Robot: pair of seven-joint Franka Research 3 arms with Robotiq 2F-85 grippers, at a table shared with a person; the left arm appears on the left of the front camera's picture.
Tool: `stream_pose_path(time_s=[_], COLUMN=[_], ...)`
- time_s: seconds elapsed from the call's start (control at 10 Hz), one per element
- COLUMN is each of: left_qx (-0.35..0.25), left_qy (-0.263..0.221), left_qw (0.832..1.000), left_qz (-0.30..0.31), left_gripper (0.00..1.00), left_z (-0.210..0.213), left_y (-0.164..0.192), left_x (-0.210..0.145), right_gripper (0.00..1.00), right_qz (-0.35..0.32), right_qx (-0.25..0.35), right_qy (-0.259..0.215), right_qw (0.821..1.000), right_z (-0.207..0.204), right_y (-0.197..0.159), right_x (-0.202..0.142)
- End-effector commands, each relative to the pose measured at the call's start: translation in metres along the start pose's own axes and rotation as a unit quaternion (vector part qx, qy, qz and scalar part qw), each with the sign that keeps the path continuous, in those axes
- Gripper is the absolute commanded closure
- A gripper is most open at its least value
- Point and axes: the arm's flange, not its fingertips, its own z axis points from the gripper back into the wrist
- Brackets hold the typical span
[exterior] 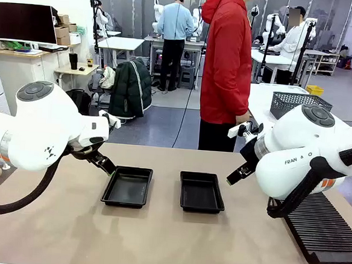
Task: Inspect and transfer BCBs to ESD trays.
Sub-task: Pick up the Blank PCB from the PCB Rack and place it in the left ESD tray.
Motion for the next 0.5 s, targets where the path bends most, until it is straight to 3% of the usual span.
stream_pose_path(time_s=[0.0,0.4], left_qx=[0.0,0.0], left_qy=[0.0,0.0], left_qw=[1.0,1.0], left_qz=[0.0,0.0], left_gripper=[0.0,0.0], left_z=[0.0,0.0], left_y=[0.0,0.0], left_x=[0.0,0.0], right_gripper=[0.0,0.0], right_qz=[0.0,0.0], right_qx=[0.0,0.0], right_qy=[0.0,0.0], right_qw=[1.0,1.0], right_z=[0.0,0.0], right_y=[0.0,0.0], right_x=[0.0,0.0])
